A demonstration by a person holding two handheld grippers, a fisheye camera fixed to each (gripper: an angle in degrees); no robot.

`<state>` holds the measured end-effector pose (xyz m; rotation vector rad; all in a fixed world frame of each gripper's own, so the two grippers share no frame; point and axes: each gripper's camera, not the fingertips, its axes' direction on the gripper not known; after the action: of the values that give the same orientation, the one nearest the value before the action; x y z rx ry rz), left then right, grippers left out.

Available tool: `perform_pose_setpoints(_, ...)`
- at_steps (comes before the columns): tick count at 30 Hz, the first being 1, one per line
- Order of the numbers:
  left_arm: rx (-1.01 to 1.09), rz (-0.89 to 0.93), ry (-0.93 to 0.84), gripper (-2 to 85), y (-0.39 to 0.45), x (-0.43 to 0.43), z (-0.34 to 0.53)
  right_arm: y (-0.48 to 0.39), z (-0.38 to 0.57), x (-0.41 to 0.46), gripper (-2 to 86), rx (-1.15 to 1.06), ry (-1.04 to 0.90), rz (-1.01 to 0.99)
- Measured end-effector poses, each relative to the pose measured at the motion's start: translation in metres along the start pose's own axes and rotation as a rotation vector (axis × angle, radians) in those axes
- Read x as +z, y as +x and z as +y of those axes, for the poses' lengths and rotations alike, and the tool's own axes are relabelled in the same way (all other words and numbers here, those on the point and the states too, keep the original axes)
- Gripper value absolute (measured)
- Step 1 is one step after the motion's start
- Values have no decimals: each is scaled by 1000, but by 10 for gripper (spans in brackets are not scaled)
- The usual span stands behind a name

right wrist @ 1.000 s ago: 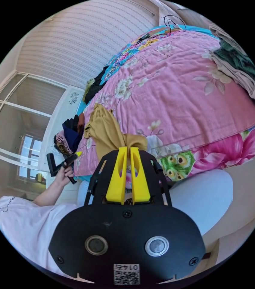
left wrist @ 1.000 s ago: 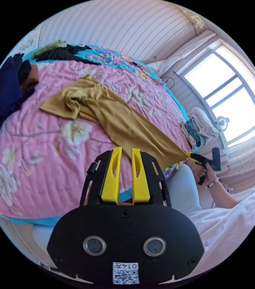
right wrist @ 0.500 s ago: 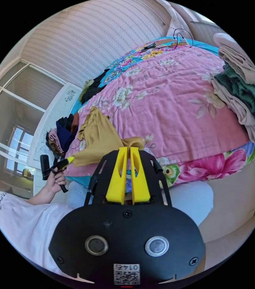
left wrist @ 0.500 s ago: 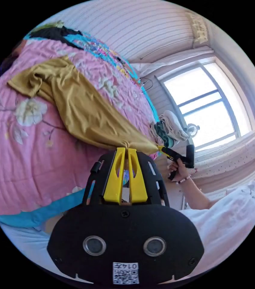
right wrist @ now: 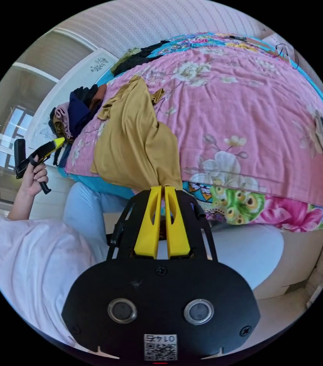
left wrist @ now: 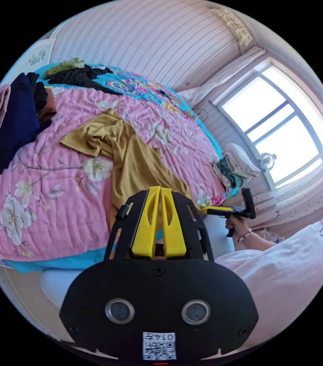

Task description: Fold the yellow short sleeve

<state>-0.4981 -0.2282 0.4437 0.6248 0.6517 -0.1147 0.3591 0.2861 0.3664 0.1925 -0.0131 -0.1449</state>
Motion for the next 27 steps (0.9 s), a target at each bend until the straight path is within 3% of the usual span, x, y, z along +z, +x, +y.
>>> perform_pose_setpoints(4, -112, -84, -66, 6, -13, 18, 25, 9, -2, -19, 5, 36, 30, 18)
perform_pose_setpoints(8, -105, -270, -163, 92, -19, 31, 46, 2, -8, -14, 6, 45, 3, -31)
perform_pose_setpoints(14, 0, -386, -295, 48, -16, 58, 55, -21, -19, -12, 7, 11, -9, -93)
perform_pose_setpoints(15, 13, -368, -296, 9, -15, 51, 57, -24, -21, -13, 8, 10, -9, -95)
perform_pose_setpoints(19, 17, -338, -221, -7, -16, 5, 82, -24, -27, -14, 9, 23, -40, -110)
perform_pose_setpoints(27, -199, -293, -106, -10, -56, -89, 169, -30, -55, -9, 27, 51, -85, -111)
